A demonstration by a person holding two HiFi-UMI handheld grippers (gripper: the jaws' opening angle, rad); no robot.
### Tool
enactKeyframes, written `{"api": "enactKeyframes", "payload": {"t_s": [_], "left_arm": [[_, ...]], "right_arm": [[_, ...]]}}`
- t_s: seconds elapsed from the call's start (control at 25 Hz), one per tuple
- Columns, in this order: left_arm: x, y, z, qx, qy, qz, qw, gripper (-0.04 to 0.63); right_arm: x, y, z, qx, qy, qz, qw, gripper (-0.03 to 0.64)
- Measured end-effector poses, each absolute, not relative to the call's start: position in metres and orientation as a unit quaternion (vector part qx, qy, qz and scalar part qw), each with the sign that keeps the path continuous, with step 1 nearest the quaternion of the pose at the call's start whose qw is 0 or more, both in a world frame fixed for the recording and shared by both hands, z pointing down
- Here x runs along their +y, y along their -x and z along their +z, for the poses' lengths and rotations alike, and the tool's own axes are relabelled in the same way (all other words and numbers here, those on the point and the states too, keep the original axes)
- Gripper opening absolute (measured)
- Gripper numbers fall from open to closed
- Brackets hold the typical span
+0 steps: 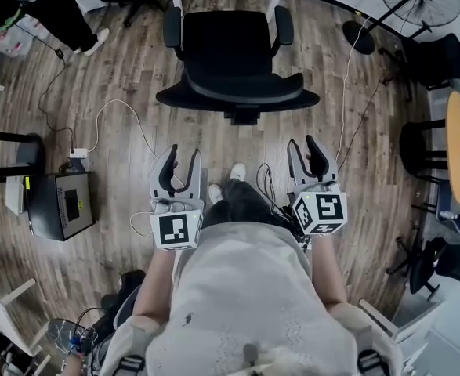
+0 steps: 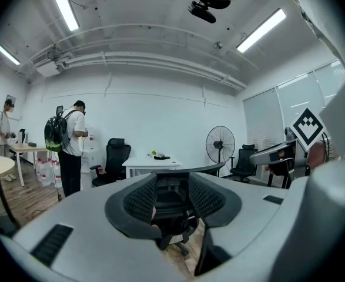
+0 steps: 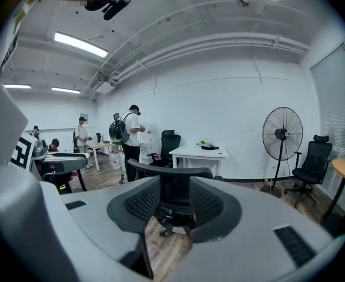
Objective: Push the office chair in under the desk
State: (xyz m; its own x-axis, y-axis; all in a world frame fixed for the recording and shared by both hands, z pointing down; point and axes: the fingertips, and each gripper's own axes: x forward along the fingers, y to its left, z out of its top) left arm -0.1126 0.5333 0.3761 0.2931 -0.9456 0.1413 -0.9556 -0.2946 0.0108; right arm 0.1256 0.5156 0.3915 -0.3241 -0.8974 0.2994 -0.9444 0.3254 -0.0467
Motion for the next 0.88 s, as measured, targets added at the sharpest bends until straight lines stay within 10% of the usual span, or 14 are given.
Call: {"api": "enactKeyframes", "payload": {"t_s": [0.88], "left_arm": [[0.443,0.079,0.403,-0.592,-0.798,0.095,0.056,0.195]], "right_arm": [[0.403,-0.163,0.436,-0.810,-0.546,0.141,0.162,0.198]]}}
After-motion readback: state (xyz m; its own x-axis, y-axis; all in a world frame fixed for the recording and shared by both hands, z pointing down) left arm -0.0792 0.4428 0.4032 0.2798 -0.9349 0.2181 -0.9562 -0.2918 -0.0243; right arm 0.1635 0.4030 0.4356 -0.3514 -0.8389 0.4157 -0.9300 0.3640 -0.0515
